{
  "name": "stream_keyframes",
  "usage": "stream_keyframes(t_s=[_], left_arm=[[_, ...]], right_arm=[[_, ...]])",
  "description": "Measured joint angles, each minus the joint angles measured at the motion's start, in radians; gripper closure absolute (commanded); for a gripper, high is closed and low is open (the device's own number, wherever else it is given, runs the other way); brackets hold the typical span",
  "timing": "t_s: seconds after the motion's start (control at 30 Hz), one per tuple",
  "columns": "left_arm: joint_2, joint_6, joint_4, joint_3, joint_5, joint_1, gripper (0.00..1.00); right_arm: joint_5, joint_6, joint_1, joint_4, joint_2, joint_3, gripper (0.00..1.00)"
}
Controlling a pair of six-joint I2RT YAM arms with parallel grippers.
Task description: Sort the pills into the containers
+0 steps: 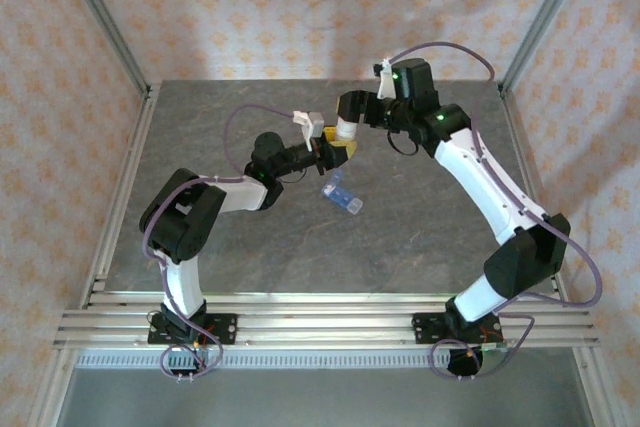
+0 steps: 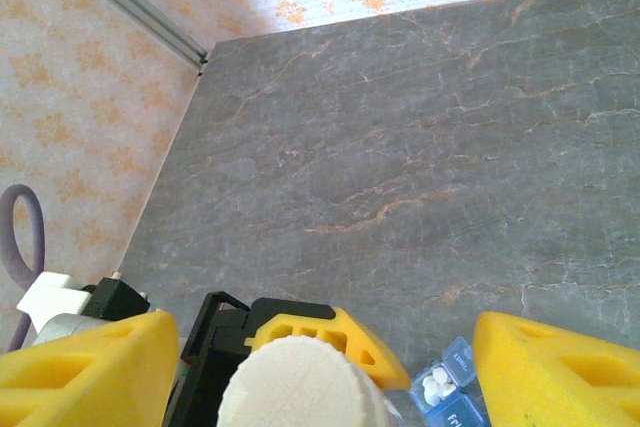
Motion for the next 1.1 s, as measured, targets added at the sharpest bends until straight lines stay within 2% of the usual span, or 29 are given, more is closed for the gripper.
stream_keyframes(t_s=[0.3, 0.6, 0.77, 0.9, 1.1], left_arm=[[0.0, -0.047, 0.004, 0.026, 0.048, 0.0, 1.0], [0.0, -0.068, 0.007, 0.04, 0.061, 0.0, 1.0], [0.0, -0.071, 0.007, 0.042, 0.068, 0.0, 1.0], [0.0, -0.073, 0.006, 0.044, 0.073, 0.0, 1.0], [0.0, -0.073, -0.002, 0.044, 0.072, 0.0, 1.0]], right_arm=[[-0.121, -0.063, -0.012, 0.001, 0.001, -0.002, 0.28], [-0.173, -0.075, -0.012, 0.0, 0.022, -0.002, 0.33], [-0.177, -0.076, -0.012, 0.0, 0.033, -0.002, 0.45], [-0.179, -0.076, -0.012, 0.001, 0.033, -0.003, 0.63], [-0.176, -0.063, -0.012, 0.031, 0.032, -0.023, 0.69]])
